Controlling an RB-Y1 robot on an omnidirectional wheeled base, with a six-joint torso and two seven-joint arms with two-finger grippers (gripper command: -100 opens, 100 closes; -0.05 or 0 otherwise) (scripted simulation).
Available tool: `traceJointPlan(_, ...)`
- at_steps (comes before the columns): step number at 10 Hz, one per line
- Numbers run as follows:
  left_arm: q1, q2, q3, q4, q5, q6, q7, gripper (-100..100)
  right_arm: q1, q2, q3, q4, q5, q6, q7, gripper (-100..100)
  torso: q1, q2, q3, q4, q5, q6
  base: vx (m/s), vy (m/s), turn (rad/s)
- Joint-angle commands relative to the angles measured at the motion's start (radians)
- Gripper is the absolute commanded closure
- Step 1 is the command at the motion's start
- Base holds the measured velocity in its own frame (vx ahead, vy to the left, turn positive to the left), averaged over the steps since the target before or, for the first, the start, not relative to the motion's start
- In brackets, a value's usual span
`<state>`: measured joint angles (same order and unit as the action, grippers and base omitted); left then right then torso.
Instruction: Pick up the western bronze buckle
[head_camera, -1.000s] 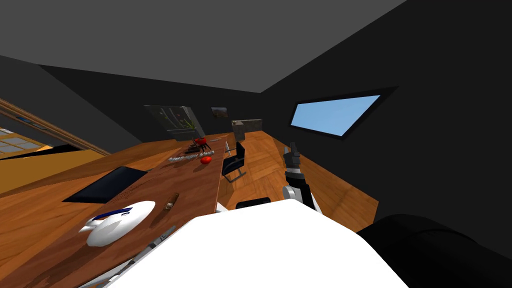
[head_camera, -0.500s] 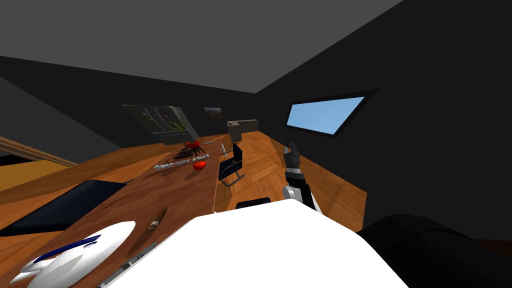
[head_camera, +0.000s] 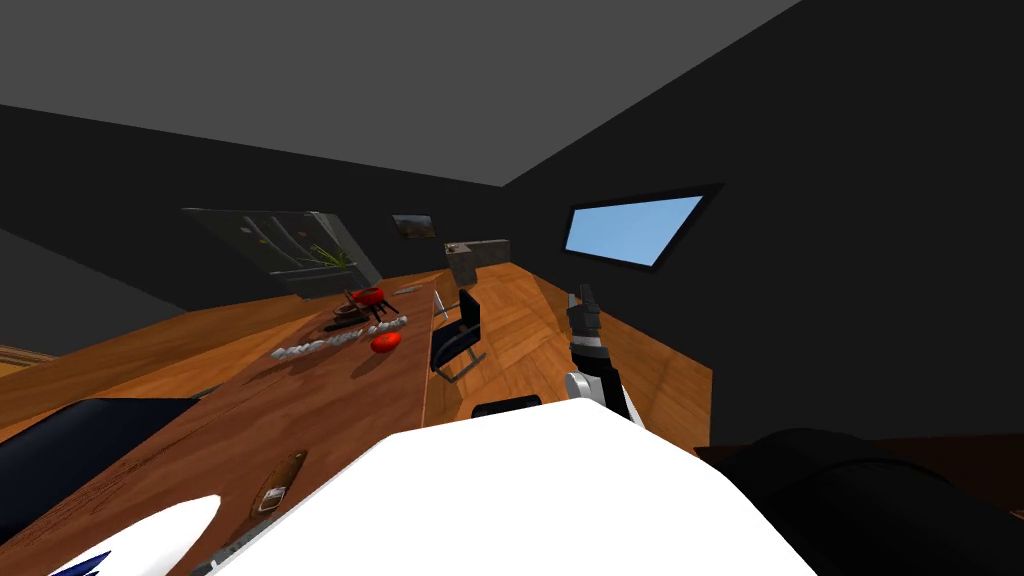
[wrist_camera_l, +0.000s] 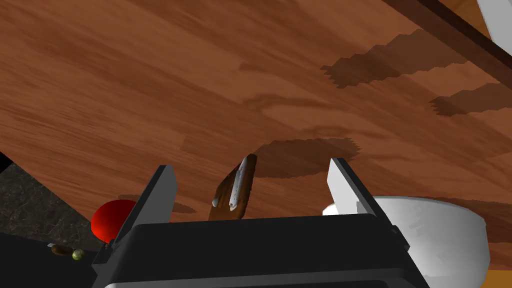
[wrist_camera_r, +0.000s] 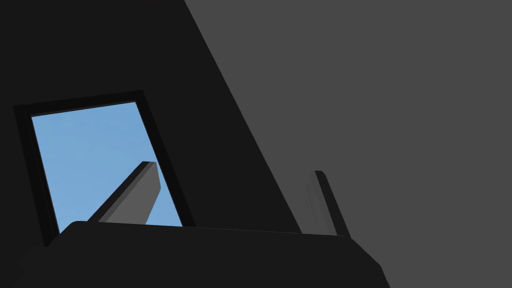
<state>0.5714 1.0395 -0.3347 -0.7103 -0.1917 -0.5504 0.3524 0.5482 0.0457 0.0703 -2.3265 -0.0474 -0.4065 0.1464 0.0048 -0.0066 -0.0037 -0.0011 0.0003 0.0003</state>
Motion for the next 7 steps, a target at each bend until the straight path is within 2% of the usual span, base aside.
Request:
traceJointPlan(1,-0.015,-0.001,-0.007,0.04,-0.012,-0.01,-0.003,-100,0.0,0.0,0.0,0.0,0.0,0.0,0.0,0,0.0,0.0,0.0,0.0,0.0,0.0,0.093,0.051,-0.084)
traceJointPlan(2,-0.019,0.004,-0.011,0.063,-0.024,-0.011,-0.004,-100,0.0,0.0,0.0,0.0,0.0,0.0,0.0,0,-0.002,0.0,0.0,0.0,0.0,-0.001,0.065,0.025,-0.104)
traceJointPlan(4,-0.029,0.01,-0.023,0.114,-0.056,-0.011,-0.008,-100,0.0,0.0,0.0,0.0,0.0,0.0,0.0,0,-0.001,0.0,0.0,0.0,0.0,0.0,0.119,0.088,-0.288)
traceJointPlan(6,-0.025,0.013,-0.022,0.1,-0.052,-0.004,-0.004,-100,0.0,0.0,0.0,0.0,0.0,0.0,0.0,0,0.0,0.0,0.0,0.0,0.0,-0.001,0.057,0.052,-0.029)
traceJointPlan(7,-0.026,0.013,-0.022,0.102,-0.053,-0.005,-0.005,0,0.0,0.0,0.0,0.0,0.0,0.0,0.0,0,-0.004,0.003,0.002,0.001,0.0,-0.001,0.007,0.006,-0.004)
